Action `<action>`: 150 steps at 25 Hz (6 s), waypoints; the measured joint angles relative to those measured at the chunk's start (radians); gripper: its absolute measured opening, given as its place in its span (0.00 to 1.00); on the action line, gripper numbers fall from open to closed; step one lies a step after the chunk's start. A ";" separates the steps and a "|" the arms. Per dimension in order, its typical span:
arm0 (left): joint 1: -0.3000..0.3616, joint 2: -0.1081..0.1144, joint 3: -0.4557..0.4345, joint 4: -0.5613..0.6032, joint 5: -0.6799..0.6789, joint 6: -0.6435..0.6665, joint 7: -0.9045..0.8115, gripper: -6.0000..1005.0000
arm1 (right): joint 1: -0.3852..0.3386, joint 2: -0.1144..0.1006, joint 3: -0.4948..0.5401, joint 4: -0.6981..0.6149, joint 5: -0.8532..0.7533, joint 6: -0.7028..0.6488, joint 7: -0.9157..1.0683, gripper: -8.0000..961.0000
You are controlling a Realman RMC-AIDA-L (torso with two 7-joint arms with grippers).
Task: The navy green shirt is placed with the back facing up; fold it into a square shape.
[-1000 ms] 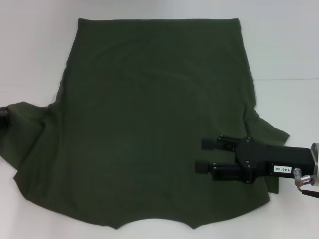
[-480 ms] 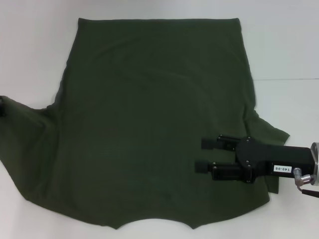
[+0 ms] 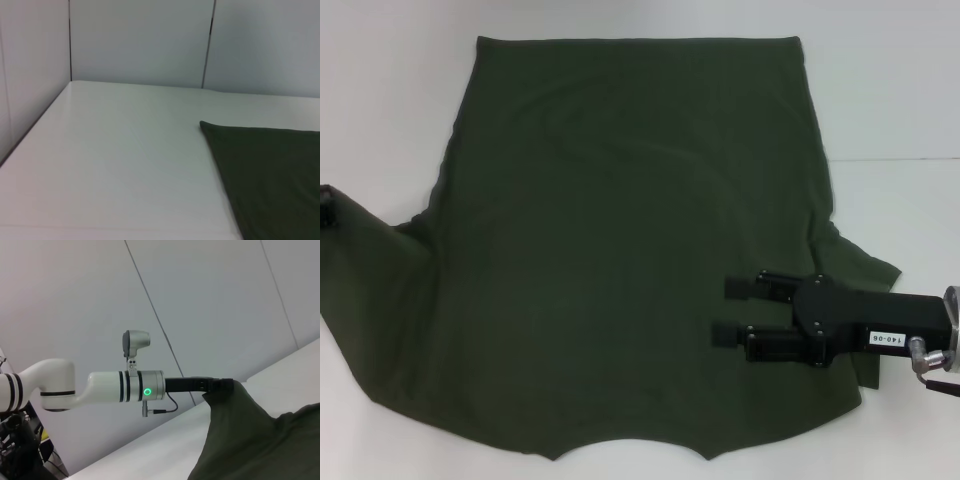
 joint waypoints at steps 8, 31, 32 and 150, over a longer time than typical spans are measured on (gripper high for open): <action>0.052 -0.034 0.023 0.089 -0.011 0.190 -0.037 0.01 | 0.000 0.000 0.000 0.001 0.000 0.002 0.000 0.91; 0.029 -0.038 0.186 -0.087 -0.259 0.503 -0.065 0.10 | -0.005 -0.004 0.000 -0.006 0.000 0.004 0.001 0.91; 0.031 -0.037 0.184 -0.085 -0.260 0.512 -0.065 0.16 | -0.005 -0.005 0.000 -0.006 0.000 0.004 0.002 0.91; 0.048 -0.034 0.262 -0.117 -0.009 0.943 0.302 0.79 | -0.077 -0.014 0.135 0.075 -0.073 0.596 0.702 0.03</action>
